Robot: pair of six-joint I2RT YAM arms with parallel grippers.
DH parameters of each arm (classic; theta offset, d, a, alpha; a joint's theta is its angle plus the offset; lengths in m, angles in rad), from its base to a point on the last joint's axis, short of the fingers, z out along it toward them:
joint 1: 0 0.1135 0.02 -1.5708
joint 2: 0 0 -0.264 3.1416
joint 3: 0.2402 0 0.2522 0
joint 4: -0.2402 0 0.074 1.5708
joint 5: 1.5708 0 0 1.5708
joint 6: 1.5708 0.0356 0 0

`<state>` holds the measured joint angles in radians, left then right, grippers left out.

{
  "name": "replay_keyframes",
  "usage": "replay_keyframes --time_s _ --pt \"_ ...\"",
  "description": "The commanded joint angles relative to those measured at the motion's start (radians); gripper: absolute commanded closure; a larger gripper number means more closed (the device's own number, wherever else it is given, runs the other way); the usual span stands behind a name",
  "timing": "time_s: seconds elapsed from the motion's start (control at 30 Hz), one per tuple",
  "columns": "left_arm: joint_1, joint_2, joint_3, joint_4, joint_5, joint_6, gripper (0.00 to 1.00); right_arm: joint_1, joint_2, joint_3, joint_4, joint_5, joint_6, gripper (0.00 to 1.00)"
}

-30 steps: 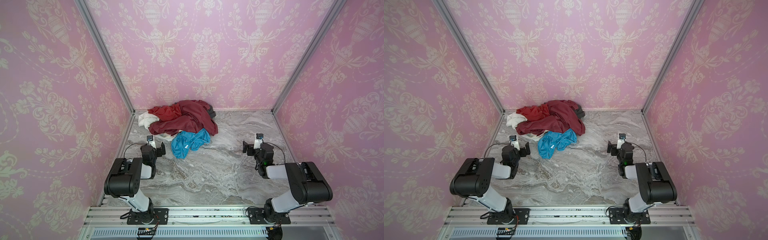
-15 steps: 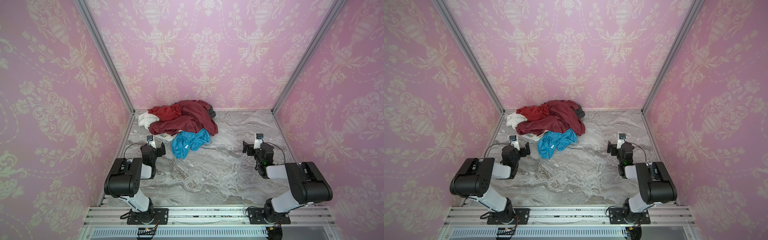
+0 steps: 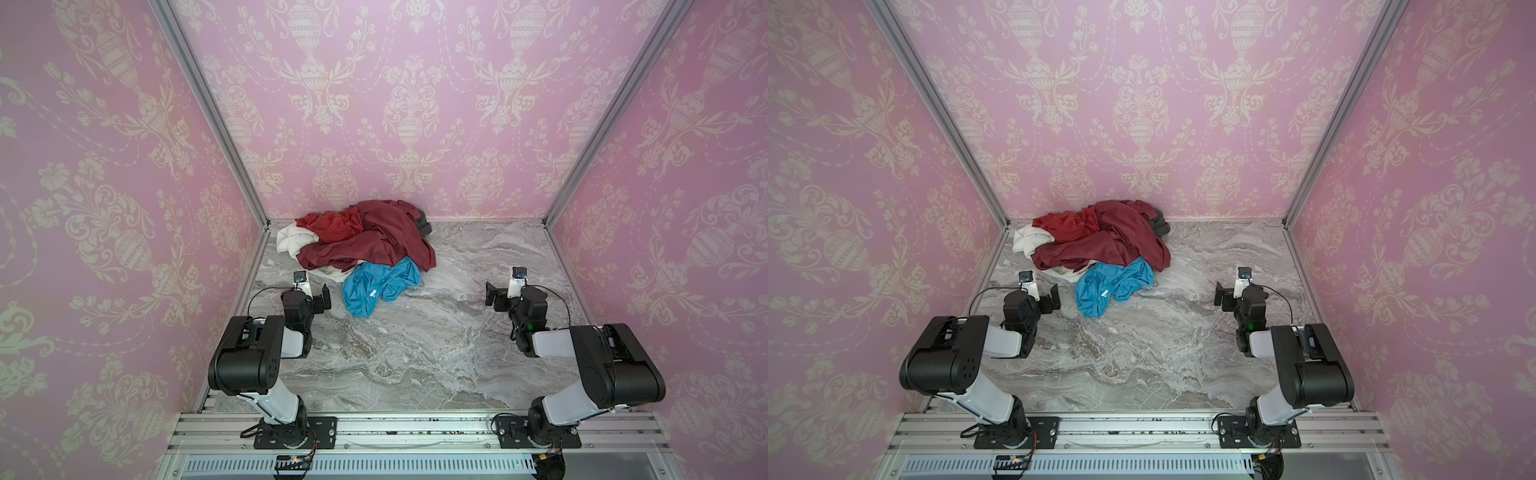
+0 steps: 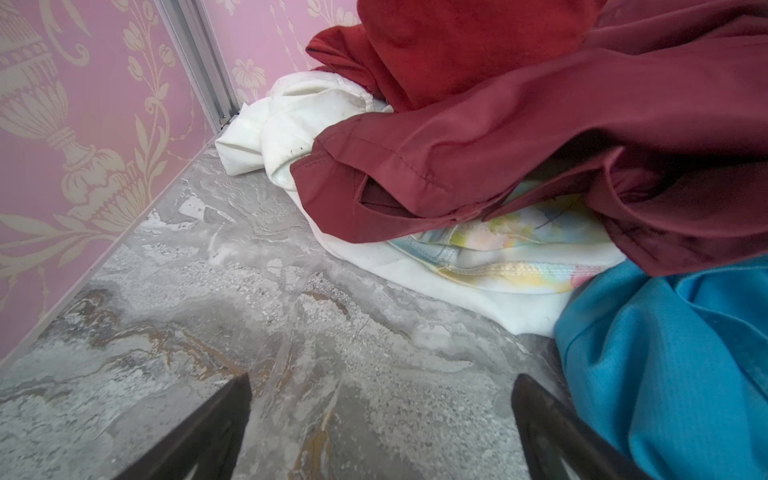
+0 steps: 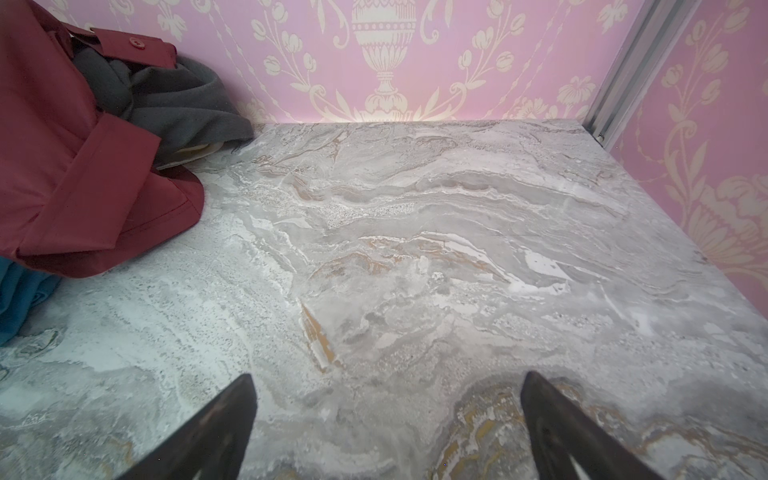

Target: Pick out a specific cloth from the pile

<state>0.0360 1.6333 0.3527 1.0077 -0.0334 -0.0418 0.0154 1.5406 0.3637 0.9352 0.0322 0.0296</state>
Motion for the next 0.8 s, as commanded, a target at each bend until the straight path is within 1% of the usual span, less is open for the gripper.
replay_keyframes --time_s 0.0,0.23,0.37,0.77 --pt "-0.004 0.002 0.011 -0.009 -0.031 0.016 0.01 0.003 -0.001 -0.003 0.012 -0.012 0.008 0.0" --pt "-0.004 0.0 0.007 -0.003 -0.03 0.017 0.01 0.02 -0.015 -0.044 0.075 -0.014 -0.011 0.0" --pt "-0.011 -0.009 0.0 0.001 -0.011 0.031 0.01 0.023 -0.018 -0.06 0.103 -0.01 -0.017 0.0" --pt "-0.036 -0.067 -0.013 -0.023 -0.056 0.046 0.01 0.033 -0.098 -0.119 0.145 0.032 -0.017 0.0"
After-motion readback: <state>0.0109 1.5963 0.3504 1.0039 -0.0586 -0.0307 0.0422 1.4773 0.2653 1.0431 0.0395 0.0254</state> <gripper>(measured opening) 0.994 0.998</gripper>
